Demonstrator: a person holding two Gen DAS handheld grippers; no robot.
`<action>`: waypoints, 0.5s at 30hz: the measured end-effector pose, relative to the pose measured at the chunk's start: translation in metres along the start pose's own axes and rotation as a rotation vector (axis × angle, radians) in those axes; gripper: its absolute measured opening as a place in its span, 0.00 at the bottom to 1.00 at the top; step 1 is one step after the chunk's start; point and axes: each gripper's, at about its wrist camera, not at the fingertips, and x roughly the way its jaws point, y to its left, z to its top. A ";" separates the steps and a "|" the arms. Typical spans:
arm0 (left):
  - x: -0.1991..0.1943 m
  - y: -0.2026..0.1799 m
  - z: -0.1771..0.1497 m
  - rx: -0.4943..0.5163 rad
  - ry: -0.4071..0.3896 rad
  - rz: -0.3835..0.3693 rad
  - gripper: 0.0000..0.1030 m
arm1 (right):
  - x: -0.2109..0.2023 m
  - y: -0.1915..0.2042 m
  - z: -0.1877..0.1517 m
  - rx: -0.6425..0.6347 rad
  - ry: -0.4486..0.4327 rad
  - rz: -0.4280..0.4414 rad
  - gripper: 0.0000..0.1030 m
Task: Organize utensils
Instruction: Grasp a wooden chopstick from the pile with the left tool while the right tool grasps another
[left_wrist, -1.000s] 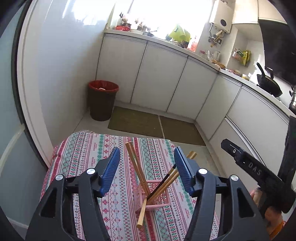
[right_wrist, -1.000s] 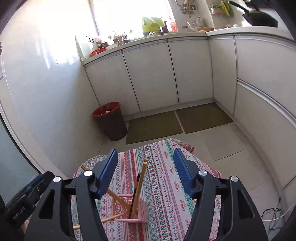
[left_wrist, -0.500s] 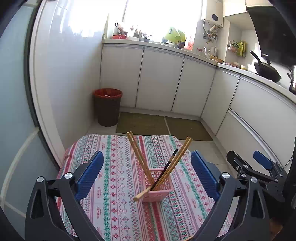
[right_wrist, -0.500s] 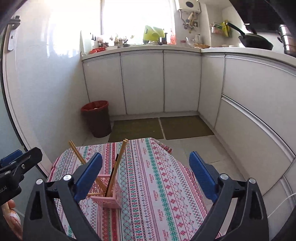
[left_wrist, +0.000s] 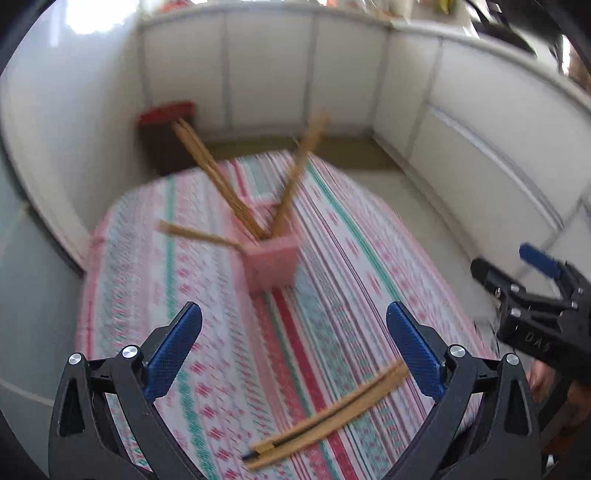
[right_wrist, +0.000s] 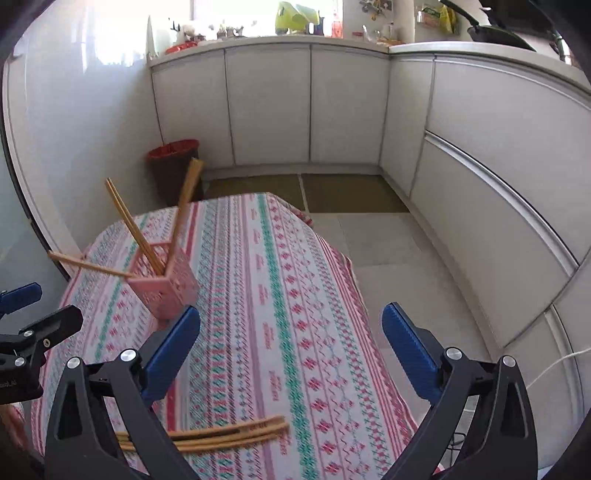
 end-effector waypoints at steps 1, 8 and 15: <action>0.011 -0.006 -0.002 0.020 0.045 -0.023 0.93 | 0.004 -0.010 -0.009 0.001 0.025 -0.030 0.93; 0.096 -0.051 -0.014 0.125 0.364 -0.152 0.93 | 0.012 -0.096 -0.031 0.317 0.126 -0.056 0.93; 0.148 -0.070 -0.022 0.176 0.540 -0.133 0.84 | 0.030 -0.141 -0.049 0.569 0.230 -0.005 0.93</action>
